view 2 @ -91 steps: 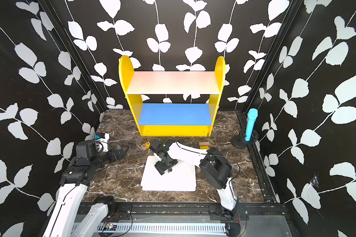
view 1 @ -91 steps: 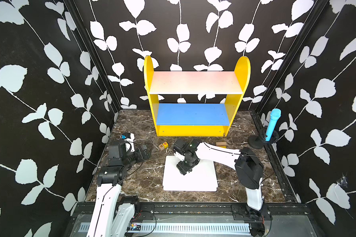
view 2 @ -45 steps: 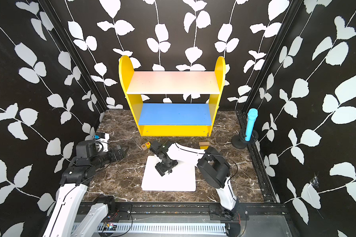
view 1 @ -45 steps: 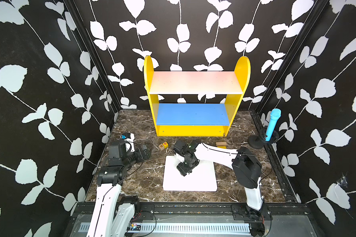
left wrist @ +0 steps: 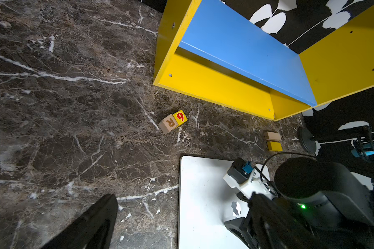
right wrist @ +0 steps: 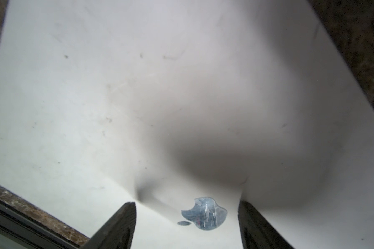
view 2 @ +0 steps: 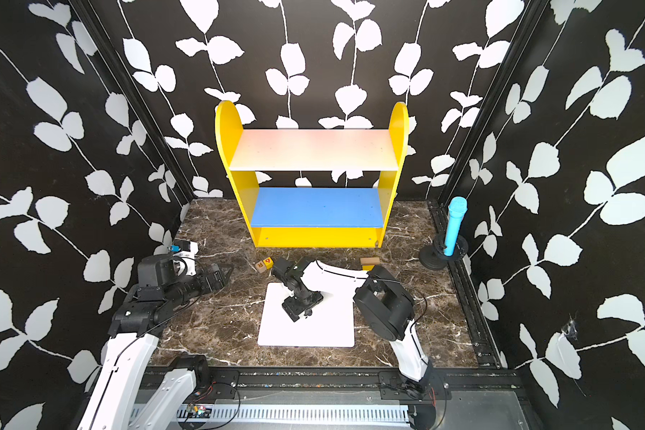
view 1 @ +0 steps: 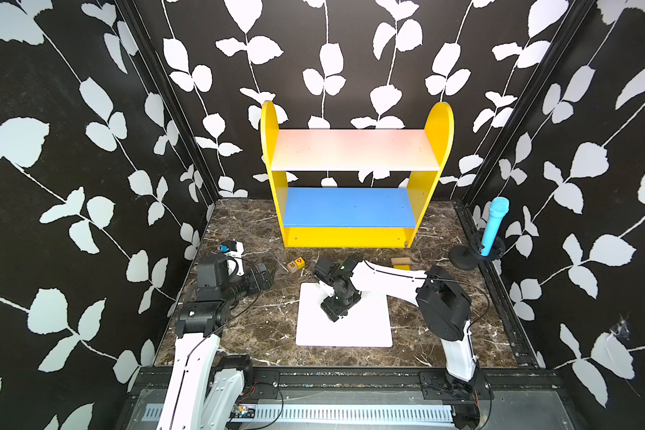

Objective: Close the laptop lid and set it aside
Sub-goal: Close the lid of the laptop.

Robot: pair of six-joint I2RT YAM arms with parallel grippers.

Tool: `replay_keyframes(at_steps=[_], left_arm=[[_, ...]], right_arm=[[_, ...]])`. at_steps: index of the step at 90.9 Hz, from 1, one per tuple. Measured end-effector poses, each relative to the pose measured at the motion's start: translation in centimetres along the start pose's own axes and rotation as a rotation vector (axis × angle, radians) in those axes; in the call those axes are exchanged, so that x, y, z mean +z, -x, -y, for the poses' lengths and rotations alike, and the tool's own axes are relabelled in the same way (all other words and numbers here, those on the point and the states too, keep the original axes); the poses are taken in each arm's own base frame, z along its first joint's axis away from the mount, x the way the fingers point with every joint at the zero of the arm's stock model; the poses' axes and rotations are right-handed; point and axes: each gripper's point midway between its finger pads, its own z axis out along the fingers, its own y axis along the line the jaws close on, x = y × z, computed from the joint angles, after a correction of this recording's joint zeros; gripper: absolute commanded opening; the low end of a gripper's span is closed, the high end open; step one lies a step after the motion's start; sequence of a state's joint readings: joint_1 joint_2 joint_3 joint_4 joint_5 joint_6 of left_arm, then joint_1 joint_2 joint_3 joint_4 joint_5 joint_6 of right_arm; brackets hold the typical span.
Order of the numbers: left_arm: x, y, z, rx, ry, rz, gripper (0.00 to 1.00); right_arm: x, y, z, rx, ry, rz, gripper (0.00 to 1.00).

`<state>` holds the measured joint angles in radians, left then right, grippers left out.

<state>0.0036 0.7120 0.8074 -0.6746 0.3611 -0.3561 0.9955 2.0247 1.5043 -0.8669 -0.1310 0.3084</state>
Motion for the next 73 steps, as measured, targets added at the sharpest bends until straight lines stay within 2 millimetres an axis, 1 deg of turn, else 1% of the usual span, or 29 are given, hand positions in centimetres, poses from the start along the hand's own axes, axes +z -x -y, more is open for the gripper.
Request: replay_keyframes(at_steps=[15,22,30,43,50,55,63,73], left_arm=[[0.3,-0.4,0.2,-0.011,-0.019,-0.014,0.98],[0.4,-0.7,0.4,-0.024,-0.035,-0.022,0.96],[0.6,-1.1,0.6,-0.044,-0.059,-0.036,0.94],[1.3,-1.9,1.0,-0.096,-0.105,-0.061,0.93],[1.8,-2.6,1.0,-0.128,-0.125,-0.079,0.93],[2.2,-3.3,0.9,-0.15,-0.134,-0.097,0.93],[2.8,-4.4,0.9,-0.175,-0.141,-0.126,0.93],[3.4,-6.0,1.8,-0.165,-0.16,-0.169,0.93]], right_arm=[[-0.2,-0.4,0.2,0.005,-0.006,0.012,0.77],[-0.6,-0.7,0.4,0.013,-0.013,0.024,0.78],[-1.6,-0.8,0.5,0.023,-0.013,0.056,0.78],[-3.8,-0.8,0.5,0.047,-0.005,0.145,0.78],[-4.8,-1.0,0.8,0.072,0.007,0.19,0.78],[-5.2,-1.4,1.1,0.092,0.015,0.21,0.78],[-5.4,-2.1,2.0,0.146,0.033,0.234,0.78],[-5.2,-3.0,3.3,0.219,0.057,0.255,0.79]])
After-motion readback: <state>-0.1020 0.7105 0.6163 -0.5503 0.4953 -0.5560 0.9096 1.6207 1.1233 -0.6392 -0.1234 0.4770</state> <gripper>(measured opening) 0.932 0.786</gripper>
